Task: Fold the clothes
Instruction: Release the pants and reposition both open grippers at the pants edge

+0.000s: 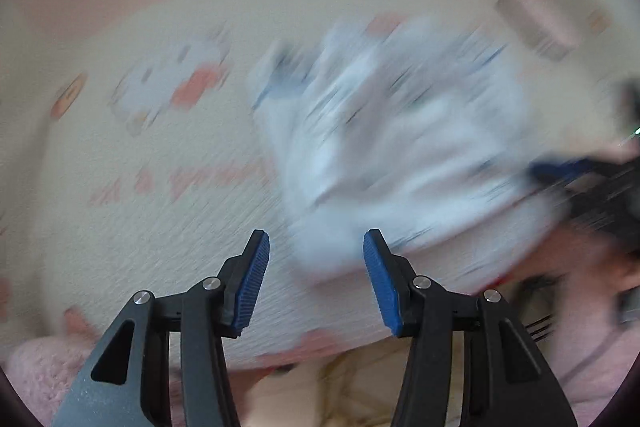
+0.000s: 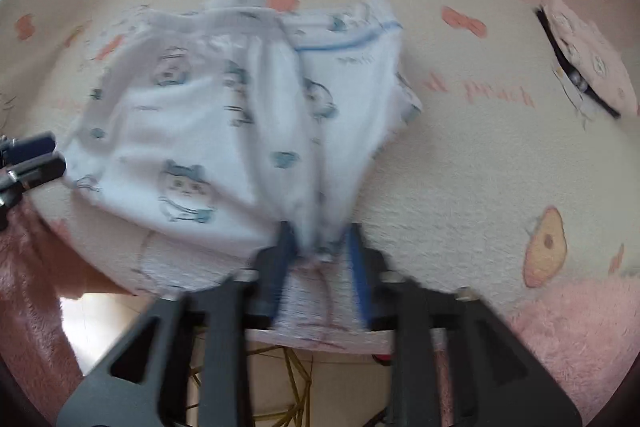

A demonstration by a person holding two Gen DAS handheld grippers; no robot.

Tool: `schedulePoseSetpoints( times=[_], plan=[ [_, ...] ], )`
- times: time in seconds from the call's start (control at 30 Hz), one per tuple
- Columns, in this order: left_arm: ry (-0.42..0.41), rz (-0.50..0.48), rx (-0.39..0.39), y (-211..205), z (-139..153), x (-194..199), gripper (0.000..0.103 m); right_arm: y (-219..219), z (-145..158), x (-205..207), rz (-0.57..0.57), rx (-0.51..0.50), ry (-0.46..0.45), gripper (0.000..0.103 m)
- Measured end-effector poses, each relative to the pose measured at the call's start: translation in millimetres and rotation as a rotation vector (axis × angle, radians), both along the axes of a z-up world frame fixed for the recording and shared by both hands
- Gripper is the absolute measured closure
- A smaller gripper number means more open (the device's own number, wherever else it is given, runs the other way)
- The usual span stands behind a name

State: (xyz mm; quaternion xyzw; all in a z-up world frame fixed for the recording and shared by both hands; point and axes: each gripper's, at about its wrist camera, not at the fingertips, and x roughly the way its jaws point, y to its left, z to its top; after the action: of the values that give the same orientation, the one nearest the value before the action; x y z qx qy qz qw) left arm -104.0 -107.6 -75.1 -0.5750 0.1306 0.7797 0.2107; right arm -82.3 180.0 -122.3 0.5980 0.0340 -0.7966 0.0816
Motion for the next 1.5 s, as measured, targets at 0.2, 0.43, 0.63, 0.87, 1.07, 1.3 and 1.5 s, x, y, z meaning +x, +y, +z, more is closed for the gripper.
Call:
schedulePoseSetpoints(
  times=[0.2, 0.43, 0.63, 0.87, 1.07, 1.3, 1.5],
  plan=[
    [0.069, 0.067, 0.034, -9, 17, -7, 0.052, 14, 20, 3, -0.054, -0.036, 0.093, 0.062],
    [0.009, -0.050, -0.066, 40, -18, -8, 0.049, -27, -1, 1, 0.068, -0.016, 0.098, 0.063],
    [0.050, 0.031, 0.057, 20, 8, -17, 0.048, 3, -5, 0, -0.034, -0.039, 0.052, 0.063],
    [0.069, -0.097, 0.028, 59, 2, -9, 0.048, -28, -3, 9, 0.088, -0.026, 0.128, 0.062],
    [-0.011, -0.028, -0.029, 42, -10, -30, 0.044, -24, -19, 16, 0.087, 0.062, 0.080, 0.062],
    [0.091, -0.007, 0.104, 42, 24, -42, 0.044, 11, 10, 20, 0.006, -0.043, 0.156, 0.060],
    [0.041, -0.116, -0.012, 82, -2, -52, 0.043, -32, -17, 12, 0.109, 0.012, 0.075, 0.060]
  ],
)
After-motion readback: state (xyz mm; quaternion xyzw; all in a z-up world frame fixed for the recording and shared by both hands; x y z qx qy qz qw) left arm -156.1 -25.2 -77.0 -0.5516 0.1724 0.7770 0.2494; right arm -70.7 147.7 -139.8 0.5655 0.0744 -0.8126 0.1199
